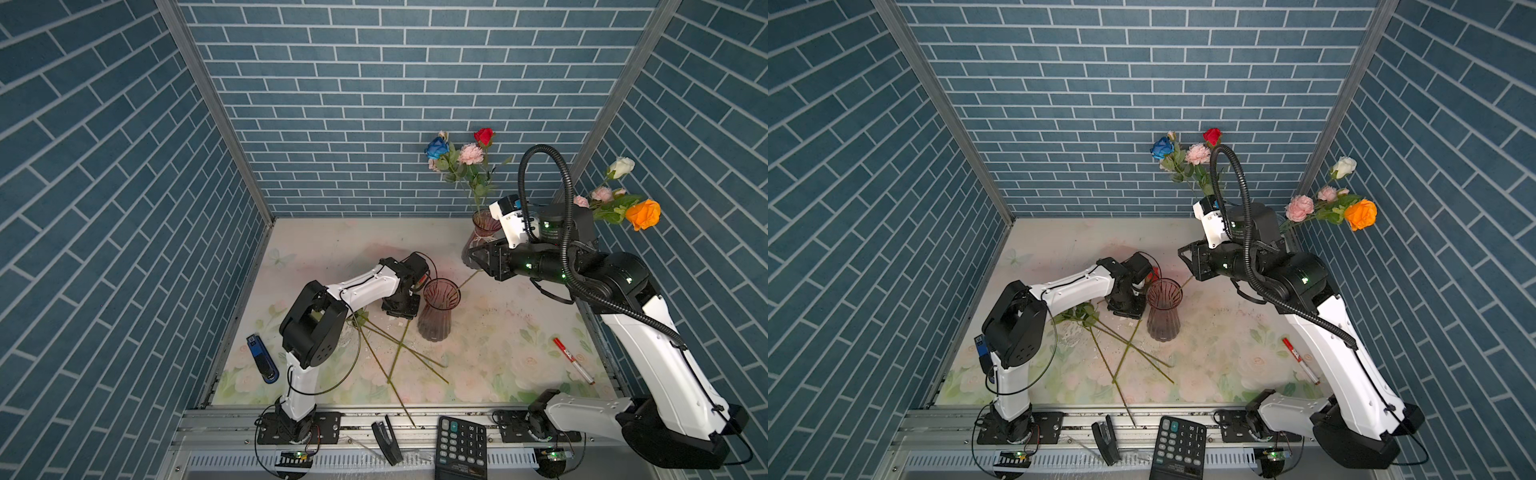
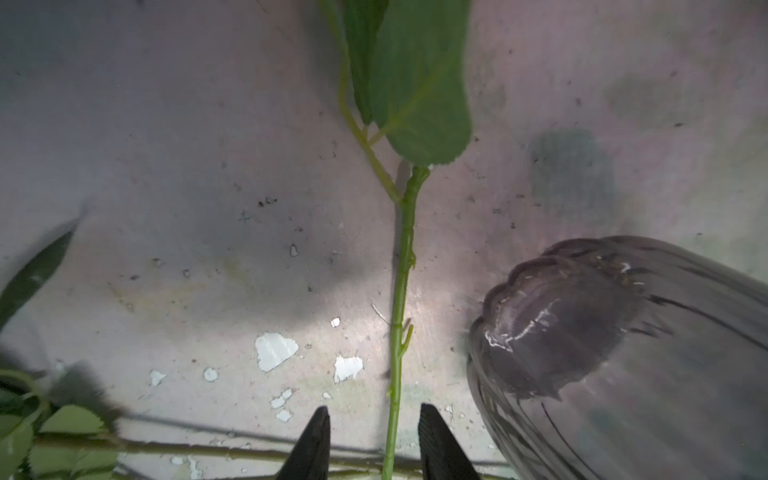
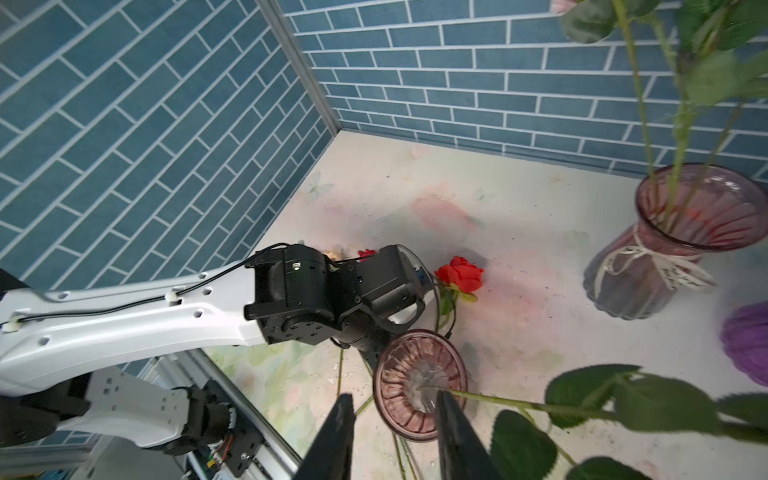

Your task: Arrange the flowers into the vase

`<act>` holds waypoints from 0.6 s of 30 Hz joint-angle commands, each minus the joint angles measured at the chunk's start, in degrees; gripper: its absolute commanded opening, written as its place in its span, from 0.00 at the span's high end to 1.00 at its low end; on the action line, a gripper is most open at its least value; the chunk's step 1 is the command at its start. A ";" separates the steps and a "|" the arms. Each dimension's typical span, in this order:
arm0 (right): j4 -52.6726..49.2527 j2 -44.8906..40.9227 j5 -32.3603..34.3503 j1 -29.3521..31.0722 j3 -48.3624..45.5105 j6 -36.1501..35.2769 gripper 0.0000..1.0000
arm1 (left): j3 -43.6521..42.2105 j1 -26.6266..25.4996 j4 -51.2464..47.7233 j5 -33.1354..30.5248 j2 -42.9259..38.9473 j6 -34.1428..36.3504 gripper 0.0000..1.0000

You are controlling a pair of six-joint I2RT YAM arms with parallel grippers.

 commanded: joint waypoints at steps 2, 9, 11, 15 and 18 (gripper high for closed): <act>-4.14 -2.47 4.62 -0.02 -0.88 -4.46 0.65 | 1.54 -0.78 -1.58 -2.21 2.38 -1.42 0.62; -3.61 -4.60 4.11 0.02 -3.70 -4.79 0.64 | 5.08 -1.79 -1.04 -2.37 5.87 -2.24 0.62; -3.42 -5.23 3.92 0.01 -4.30 -4.73 0.64 | 6.07 -1.88 -0.65 -2.52 6.84 -2.66 0.62; -3.15 -6.31 3.27 0.12 -5.59 -4.56 0.64 | 7.56 -1.84 -0.06 -3.90 8.92 -2.99 0.64; -3.24 -7.05 3.14 0.02 -6.08 -4.47 0.64 | 8.39 -1.54 -0.26 -4.39 11.08 -2.85 0.73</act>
